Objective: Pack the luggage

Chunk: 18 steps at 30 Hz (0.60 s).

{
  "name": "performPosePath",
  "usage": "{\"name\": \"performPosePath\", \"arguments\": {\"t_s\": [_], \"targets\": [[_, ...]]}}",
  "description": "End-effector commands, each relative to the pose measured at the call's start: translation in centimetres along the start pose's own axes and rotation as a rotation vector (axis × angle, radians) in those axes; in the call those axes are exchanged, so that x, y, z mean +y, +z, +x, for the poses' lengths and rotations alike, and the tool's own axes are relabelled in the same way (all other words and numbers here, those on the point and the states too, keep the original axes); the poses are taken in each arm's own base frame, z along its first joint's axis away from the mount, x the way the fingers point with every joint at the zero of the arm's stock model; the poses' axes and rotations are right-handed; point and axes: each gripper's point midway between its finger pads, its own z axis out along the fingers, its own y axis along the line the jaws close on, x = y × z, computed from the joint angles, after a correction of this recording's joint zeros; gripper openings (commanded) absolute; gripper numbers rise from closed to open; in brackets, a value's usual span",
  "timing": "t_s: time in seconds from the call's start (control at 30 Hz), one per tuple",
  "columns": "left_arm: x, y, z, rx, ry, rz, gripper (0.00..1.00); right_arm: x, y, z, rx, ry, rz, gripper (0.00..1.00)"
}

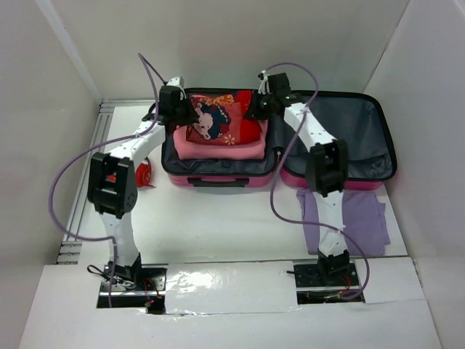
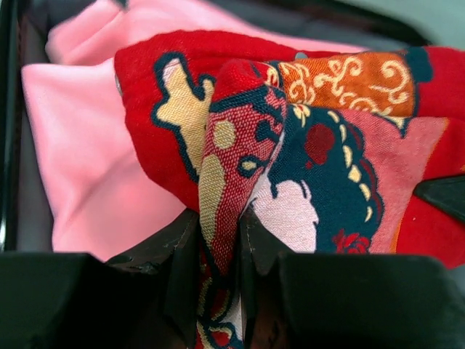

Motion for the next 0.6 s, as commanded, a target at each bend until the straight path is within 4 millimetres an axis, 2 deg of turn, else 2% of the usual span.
{"name": "performPosePath", "arguments": {"t_s": [0.0,0.07,0.1,0.17,0.23,0.27,0.3,0.33,0.37,0.4,0.43,0.47,0.5,0.53,0.57], "targets": [[4.4,4.1,-2.5,-0.080,-0.034,-0.052,0.00,-2.6,2.5,-4.4,-0.106,-0.079,0.026,0.00],[5.6,5.8,-1.0,-0.034,-0.051,-0.071,0.00,-3.5,3.6,-3.4,-0.067,-0.081,0.037,0.00],[6.0,6.3,-1.7,-0.038,-0.056,-0.078,0.00,-4.6,4.0,-3.2,-0.062,-0.071,0.060,0.00],[7.1,7.5,-0.1,-0.006,-0.047,-0.106,0.00,-5.4,4.6,-2.0,-0.041,-0.061,0.076,0.00],[7.3,7.9,0.4,0.004,-0.047,-0.111,0.00,-6.4,4.6,-1.9,-0.054,-0.045,0.097,0.00],[7.4,8.1,0.4,0.004,-0.047,-0.111,0.00,-6.6,4.8,-1.3,-0.039,-0.030,0.101,0.00],[7.1,8.1,-0.2,-0.010,-0.047,-0.104,0.02,-6.9,4.8,-1.0,-0.027,-0.025,0.114,0.05],[7.8,8.2,0.9,0.025,-0.048,-0.135,0.04,-6.9,4.7,-0.6,-0.014,-0.020,0.118,0.11],[7.7,8.1,0.6,0.026,-0.038,-0.135,0.18,-6.9,4.5,-0.6,-0.007,-0.017,0.120,0.21],[7.8,7.7,0.2,0.019,-0.037,-0.146,0.28,-7.0,4.4,0.0,0.016,-0.009,0.126,0.41],[7.8,7.4,0.2,0.020,-0.026,-0.146,0.39,-6.8,3.9,-0.6,0.001,-0.023,0.134,0.50],[7.5,7.0,-0.4,0.008,-0.015,-0.140,0.48,-5.4,3.0,-1.6,-0.017,-0.037,0.121,0.56],[7.4,6.6,-0.6,0.004,-0.015,-0.138,0.61,-5.3,2.4,-2.0,-0.026,-0.049,0.132,0.61],[6.3,5.8,-1.7,-0.017,0.004,-0.120,0.65,-4.6,1.6,-3.0,-0.051,-0.058,0.126,0.71],[5.6,5.2,-3.0,-0.045,0.005,-0.108,0.69,-3.9,-0.2,-5.0,-0.100,-0.081,0.143,0.76]]}}
